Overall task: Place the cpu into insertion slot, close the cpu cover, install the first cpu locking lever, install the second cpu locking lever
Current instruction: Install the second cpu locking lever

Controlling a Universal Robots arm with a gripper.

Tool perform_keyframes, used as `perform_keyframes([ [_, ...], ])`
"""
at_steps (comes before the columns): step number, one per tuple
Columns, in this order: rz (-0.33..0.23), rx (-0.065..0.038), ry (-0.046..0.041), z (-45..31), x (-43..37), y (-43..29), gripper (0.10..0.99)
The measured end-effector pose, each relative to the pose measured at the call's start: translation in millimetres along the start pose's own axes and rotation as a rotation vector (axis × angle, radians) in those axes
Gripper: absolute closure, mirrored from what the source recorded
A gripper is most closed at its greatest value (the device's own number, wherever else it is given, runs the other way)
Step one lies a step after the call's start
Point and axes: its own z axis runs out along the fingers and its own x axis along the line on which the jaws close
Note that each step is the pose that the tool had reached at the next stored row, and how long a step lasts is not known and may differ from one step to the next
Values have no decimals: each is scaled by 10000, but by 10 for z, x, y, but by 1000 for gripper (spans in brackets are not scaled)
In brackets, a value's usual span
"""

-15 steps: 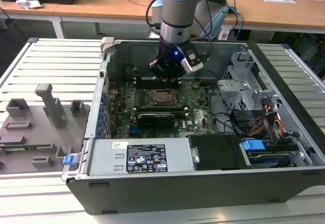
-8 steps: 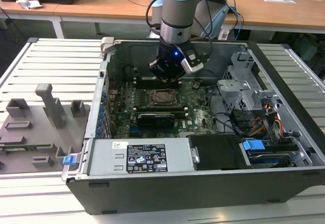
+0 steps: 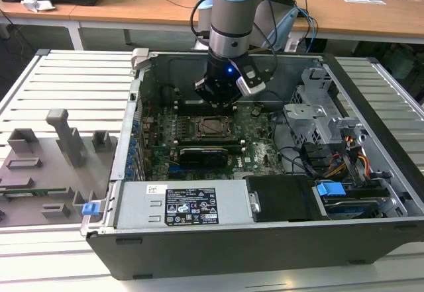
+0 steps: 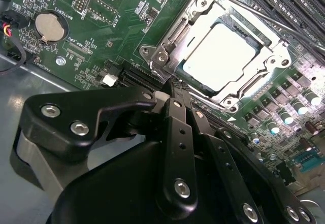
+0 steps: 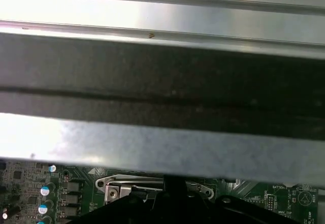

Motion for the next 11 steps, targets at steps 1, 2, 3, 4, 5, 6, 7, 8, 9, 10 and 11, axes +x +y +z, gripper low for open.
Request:
perform_keyframes([
  [1, 0, 0, 0, 0, 0, -4, 980],
  [2, -1, 1, 1, -1, 1, -9, 980],
  [3, 0, 0, 0, -1, 1, -15, 980],
  [4, 0, 0, 0, -2, 2, -28, 980],
  [5, 0, -1, 0, -2, 2, -35, 980],
  [6, 0, 0, 1, -3, 3, -42, 980],
  [7, 0, 0, 0, -4, 4, -54, 980],
  [8, 1, -2, -1, -4, 5, -66, 980],
  [9, 0, -1, 0, -5, 6, -76, 980],
  [10, 0, 0, 0, -6, 6, -86, 980],
  [11, 0, 0, 0, -7, 7, -94, 980],
])
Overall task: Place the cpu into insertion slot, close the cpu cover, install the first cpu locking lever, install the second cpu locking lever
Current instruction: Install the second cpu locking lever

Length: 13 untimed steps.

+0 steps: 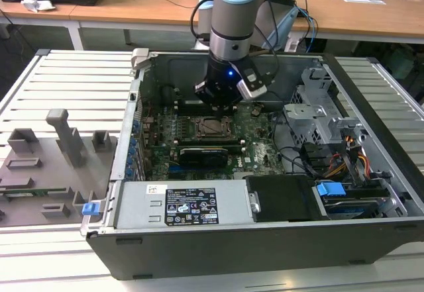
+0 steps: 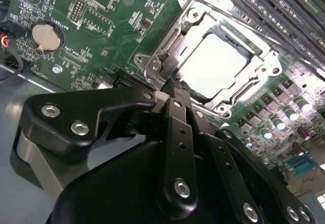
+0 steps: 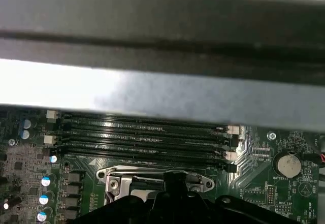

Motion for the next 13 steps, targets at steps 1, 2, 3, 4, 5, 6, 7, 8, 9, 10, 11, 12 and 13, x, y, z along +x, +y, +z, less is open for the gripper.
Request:
perform_keyframes([
  [1, 0, -1, 0, -2, 2, -24, 980],
  [2, 0, -1, 0, -2, 2, -33, 980],
  [3, 2, 2, 2, -7, 3, -35, 980],
  [4, 0, 2, 1, -22, 3, -34, 980],
  [5, 1, 0, 0, -36, 3, -33, 980],
  [6, 1, 1, 0, -56, 3, -32, 980],
  [7, 0, 0, 0, -95, 3, -29, 980],
  [8, 0, 1, 0, -118, 3, -27, 980],
  [9, -1, -1, -1, -121, 3, -27, 980],
  [10, -1, -3, -2, -121, 4, -30, 980],
  [11, -1, 0, 0, -122, 6, -36, 980],
  [12, -3, 0, 0, -123, 8, -45, 980],
  [13, -2, 0, 0, -123, 10, -55, 980],
])
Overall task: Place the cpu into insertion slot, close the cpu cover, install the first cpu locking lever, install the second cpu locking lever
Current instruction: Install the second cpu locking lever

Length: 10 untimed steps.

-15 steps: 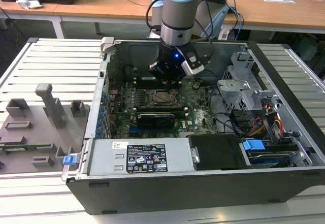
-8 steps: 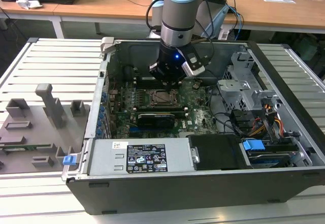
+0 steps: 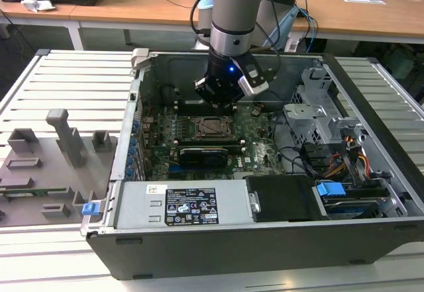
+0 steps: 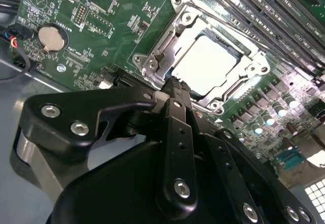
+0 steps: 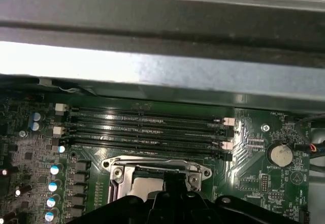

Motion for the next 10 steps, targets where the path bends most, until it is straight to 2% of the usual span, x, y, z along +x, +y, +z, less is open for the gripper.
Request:
perform_keyframes([
  [10, 1, -1, -1, -10, 12, -133, 980],
])
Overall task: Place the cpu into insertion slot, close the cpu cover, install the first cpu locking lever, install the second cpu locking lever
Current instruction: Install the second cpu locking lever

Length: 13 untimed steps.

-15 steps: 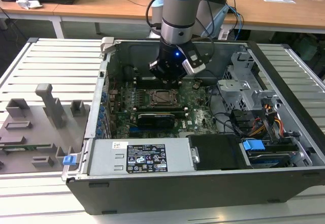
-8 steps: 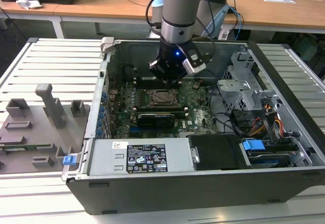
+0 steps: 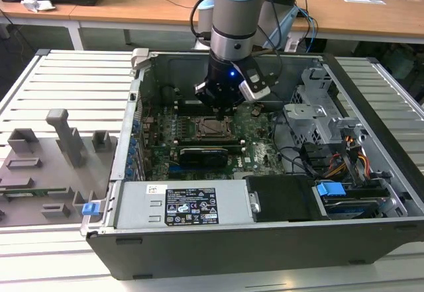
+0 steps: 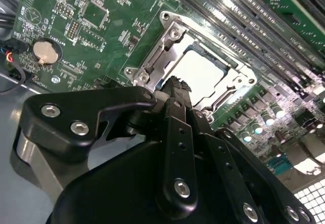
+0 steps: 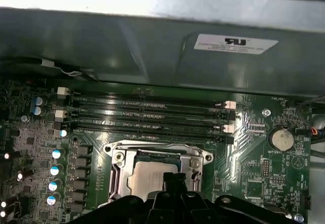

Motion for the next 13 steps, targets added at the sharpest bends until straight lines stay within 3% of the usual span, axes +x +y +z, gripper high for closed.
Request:
perform_keyframes([
  [6, 1, 1, 0, -103, 1, -4, 980],
  [13, 1, 1, 0, -112, 8, -70, 980],
])
